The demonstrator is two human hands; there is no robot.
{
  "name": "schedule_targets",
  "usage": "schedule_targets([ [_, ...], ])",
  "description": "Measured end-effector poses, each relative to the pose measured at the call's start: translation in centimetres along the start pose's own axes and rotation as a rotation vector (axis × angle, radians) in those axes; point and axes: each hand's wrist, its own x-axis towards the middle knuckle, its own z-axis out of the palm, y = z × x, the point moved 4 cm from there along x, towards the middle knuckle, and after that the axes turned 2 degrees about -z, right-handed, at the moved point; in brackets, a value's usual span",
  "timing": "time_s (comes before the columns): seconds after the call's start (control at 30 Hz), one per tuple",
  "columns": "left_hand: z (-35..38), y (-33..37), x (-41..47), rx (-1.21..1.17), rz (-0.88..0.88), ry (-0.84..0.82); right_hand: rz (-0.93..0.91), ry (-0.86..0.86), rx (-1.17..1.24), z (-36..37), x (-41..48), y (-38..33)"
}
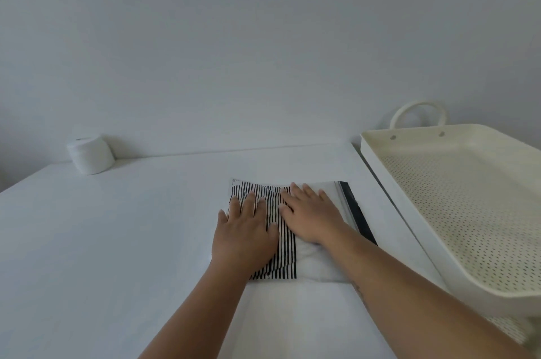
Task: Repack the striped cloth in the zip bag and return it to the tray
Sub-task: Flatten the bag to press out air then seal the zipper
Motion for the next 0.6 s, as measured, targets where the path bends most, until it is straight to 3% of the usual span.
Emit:
schedule_targets([
  [0.43,-1.0,0.0,-0.4,-0.002,0.025,0.039,0.177,-0.012,-0.029,-1.6,-3.3,5.5],
  [0.6,-2.7,-0.1,0.2,0.176,0.122,0.106,0.255,-0.009,-0.124,-3.9,-5.8,6.6],
])
